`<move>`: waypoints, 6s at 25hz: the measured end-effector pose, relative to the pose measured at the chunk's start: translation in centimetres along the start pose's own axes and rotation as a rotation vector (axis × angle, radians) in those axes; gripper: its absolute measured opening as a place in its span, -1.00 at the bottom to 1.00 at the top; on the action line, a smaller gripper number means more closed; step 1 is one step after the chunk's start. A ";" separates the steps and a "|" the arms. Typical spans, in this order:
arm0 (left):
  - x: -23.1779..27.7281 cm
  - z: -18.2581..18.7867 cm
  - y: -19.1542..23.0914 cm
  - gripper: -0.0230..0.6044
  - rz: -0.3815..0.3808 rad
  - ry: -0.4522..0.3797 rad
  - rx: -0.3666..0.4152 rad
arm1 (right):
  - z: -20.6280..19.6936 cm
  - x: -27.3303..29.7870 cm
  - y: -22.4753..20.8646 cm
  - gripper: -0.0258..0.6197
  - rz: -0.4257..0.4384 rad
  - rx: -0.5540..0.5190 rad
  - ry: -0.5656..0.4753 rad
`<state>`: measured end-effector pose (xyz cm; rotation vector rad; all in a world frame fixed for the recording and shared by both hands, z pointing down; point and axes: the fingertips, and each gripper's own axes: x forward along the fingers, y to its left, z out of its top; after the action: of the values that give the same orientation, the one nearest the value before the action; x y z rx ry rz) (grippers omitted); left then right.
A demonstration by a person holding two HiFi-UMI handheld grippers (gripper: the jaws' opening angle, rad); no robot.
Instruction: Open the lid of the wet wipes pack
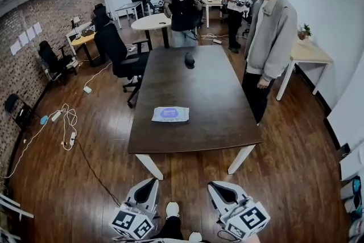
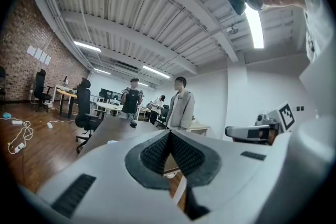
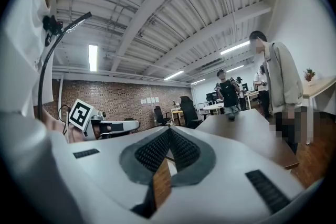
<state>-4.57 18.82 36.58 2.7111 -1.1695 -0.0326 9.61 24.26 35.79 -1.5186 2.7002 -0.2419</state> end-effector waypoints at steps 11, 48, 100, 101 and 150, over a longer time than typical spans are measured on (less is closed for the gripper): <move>8.7 0.3 6.9 -0.93 -0.020 0.050 -0.038 | -0.6 8.4 -5.9 -0.90 -0.036 0.016 0.051; 37.7 -16.0 34.4 -0.93 0.070 0.486 -0.178 | -17.4 50.2 -26.2 -0.71 0.335 -0.376 0.652; 40.7 -23.0 36.3 -0.93 0.116 0.681 -0.260 | -24.8 54.2 -29.2 0.07 0.758 -0.034 1.053; 40.6 -22.9 36.3 -0.93 0.114 0.685 -0.257 | -24.6 54.3 -29.2 0.07 0.769 0.006 1.051; 34.7 -3.9 31.3 -0.93 0.041 0.214 -0.114 | -7.6 47.3 -28.9 -0.37 0.033 0.058 0.305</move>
<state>-2.80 -26.66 47.92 2.5176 -1.1241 0.1861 8.58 -29.84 49.86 -1.5322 2.9098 -0.5914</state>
